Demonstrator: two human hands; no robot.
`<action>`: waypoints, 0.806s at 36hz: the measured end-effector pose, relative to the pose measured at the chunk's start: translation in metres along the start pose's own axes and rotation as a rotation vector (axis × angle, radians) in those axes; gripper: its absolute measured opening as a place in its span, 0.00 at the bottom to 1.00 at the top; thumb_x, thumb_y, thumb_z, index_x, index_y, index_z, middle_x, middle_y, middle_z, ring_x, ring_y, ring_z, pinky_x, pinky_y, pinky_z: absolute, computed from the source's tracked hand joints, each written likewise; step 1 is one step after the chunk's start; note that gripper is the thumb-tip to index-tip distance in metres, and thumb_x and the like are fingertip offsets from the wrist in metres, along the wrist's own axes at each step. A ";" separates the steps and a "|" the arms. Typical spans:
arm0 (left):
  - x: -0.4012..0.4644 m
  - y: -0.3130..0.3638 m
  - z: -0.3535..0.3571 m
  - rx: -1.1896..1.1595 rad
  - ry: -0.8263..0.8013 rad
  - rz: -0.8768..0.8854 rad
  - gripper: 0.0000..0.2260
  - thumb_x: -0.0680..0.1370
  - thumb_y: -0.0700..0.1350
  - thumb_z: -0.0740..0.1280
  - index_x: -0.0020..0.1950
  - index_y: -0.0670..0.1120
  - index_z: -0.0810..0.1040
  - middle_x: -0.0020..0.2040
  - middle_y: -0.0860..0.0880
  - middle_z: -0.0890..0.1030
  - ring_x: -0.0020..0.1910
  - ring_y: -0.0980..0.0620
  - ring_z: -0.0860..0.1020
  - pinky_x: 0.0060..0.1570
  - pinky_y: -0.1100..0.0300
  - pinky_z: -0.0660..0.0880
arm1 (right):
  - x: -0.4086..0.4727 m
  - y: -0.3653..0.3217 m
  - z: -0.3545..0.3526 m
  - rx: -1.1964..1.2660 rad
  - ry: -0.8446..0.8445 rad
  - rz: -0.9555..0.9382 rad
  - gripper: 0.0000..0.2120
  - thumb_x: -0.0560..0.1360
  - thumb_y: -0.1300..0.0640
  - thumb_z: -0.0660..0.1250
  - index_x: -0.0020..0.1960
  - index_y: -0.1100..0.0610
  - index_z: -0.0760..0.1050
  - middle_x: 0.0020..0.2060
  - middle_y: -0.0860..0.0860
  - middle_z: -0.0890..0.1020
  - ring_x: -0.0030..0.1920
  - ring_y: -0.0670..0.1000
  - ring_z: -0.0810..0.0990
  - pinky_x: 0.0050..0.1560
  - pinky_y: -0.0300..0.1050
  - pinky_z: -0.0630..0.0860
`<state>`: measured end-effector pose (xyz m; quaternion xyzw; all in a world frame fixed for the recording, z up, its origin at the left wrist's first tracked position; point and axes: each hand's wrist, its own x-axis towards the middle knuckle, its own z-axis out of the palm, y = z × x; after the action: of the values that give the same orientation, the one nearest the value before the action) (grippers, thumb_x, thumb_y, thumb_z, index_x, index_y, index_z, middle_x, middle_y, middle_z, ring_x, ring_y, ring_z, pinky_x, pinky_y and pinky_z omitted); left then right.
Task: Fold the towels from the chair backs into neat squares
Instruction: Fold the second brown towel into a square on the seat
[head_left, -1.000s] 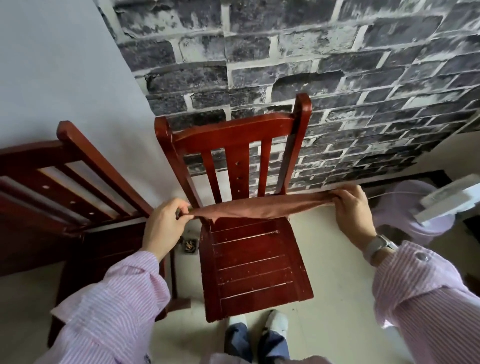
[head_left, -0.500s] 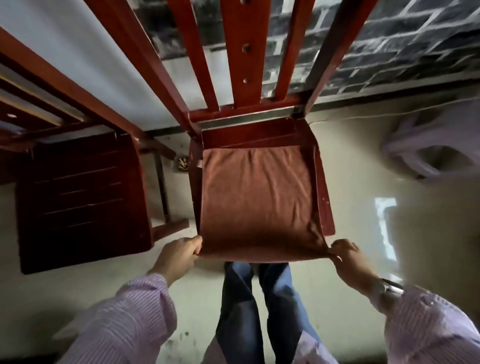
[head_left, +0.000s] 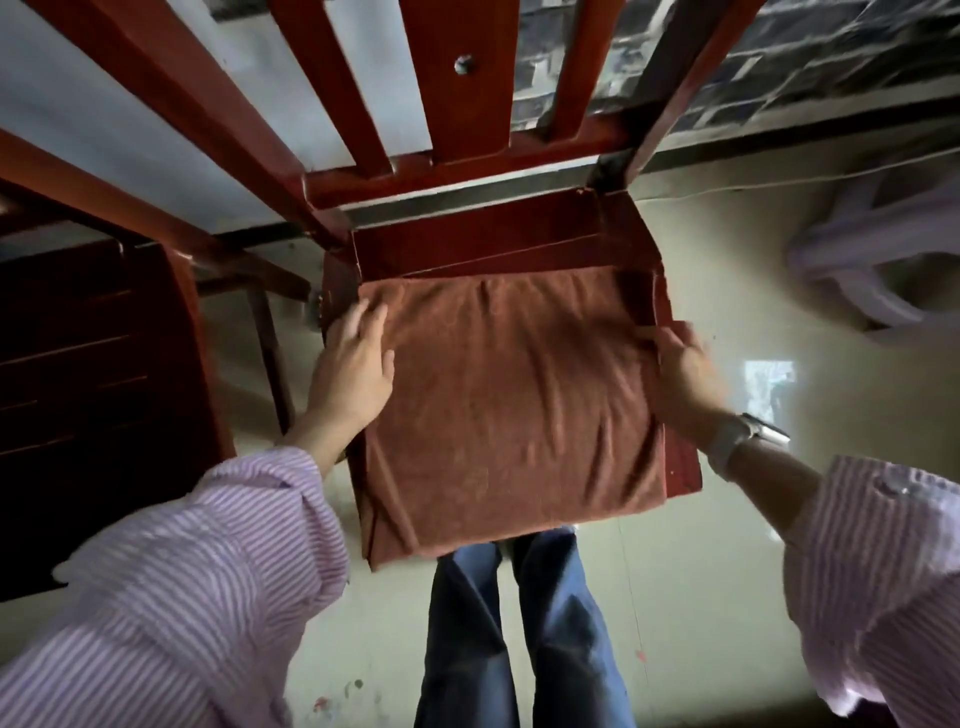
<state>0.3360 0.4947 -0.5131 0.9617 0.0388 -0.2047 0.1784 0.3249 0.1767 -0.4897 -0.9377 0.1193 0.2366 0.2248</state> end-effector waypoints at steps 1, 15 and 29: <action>0.012 0.002 0.000 0.020 0.009 -0.013 0.24 0.78 0.43 0.60 0.73 0.43 0.58 0.75 0.43 0.56 0.73 0.43 0.56 0.69 0.48 0.60 | 0.013 -0.005 -0.001 -0.012 0.042 -0.028 0.21 0.74 0.64 0.58 0.66 0.57 0.69 0.62 0.62 0.69 0.60 0.65 0.68 0.61 0.57 0.68; 0.041 -0.007 -0.021 0.061 0.285 0.269 0.10 0.71 0.40 0.70 0.51 0.40 0.82 0.46 0.42 0.81 0.45 0.39 0.77 0.49 0.46 0.73 | 0.053 -0.013 -0.010 -0.174 0.209 -0.115 0.14 0.77 0.56 0.58 0.60 0.52 0.77 0.54 0.59 0.75 0.56 0.61 0.70 0.56 0.53 0.66; -0.013 0.016 -0.068 -0.129 -1.246 0.060 0.08 0.71 0.46 0.72 0.42 0.60 0.80 0.34 0.67 0.80 0.39 0.65 0.77 0.46 0.69 0.71 | -0.017 -0.007 -0.045 -0.329 -1.180 -0.030 0.03 0.73 0.53 0.68 0.47 0.49 0.76 0.39 0.47 0.77 0.37 0.43 0.76 0.36 0.31 0.72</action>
<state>0.3526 0.5042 -0.4446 0.6496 -0.0873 -0.7192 0.2307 0.3307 0.1634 -0.4431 -0.6724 -0.0766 0.7282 0.1083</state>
